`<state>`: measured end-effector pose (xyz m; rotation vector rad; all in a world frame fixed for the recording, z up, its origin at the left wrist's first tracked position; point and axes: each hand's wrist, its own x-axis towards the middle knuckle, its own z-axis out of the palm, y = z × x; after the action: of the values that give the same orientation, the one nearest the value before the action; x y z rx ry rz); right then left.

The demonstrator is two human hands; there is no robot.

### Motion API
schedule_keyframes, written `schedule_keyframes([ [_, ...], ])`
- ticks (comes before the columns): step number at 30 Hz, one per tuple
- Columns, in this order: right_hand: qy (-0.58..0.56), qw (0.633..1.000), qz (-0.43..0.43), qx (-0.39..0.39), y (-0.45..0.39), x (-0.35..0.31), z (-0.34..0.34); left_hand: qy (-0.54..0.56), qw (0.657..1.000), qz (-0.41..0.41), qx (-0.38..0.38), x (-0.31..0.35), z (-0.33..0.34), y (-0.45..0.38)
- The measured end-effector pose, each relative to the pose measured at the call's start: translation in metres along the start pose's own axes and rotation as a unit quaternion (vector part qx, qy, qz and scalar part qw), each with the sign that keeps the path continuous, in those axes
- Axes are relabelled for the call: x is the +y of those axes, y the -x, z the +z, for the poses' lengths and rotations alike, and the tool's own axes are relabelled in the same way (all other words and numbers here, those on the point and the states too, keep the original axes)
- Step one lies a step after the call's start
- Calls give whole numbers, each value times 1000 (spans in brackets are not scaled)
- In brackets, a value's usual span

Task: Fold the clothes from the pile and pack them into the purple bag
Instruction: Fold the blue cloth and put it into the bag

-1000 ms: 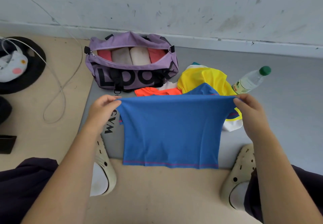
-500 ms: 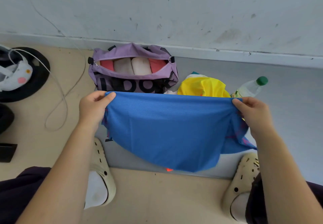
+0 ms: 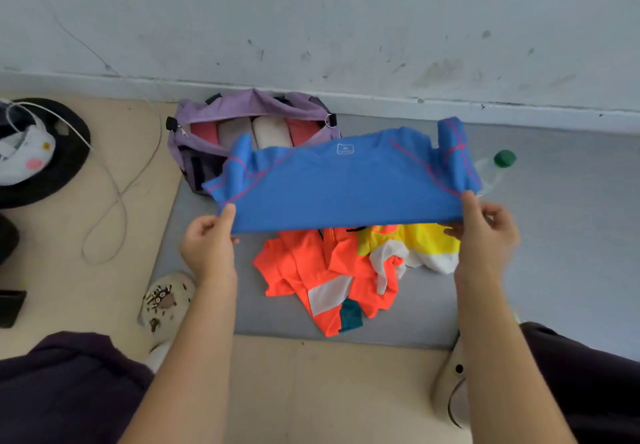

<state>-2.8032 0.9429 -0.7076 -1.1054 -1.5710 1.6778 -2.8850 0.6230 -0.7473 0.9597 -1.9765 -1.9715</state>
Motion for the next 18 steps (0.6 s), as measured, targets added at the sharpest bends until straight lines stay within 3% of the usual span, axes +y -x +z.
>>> schedule_keyframes([
  [3,93,991,92,6,11,63,-23,-38,994,-103,-9,-67,-24,1],
  [7,95,962,254,-10,26,127,-47,-87,962,-255,-49,-127,-56,0],
  [10,67,935,347,-45,31,149,-60,-120,939,-311,-87,-144,-72,0],
  [13,98,915,386,-70,35,156,-72,-150,918,-340,-138,-148,-87,-7],
  [16,162,893,417,-53,37,163,-88,-253,869,-388,-174,-153,-100,-5],
  [18,246,859,447,-45,38,167,-95,-351,826,-407,-171,-157,-102,-1],
])
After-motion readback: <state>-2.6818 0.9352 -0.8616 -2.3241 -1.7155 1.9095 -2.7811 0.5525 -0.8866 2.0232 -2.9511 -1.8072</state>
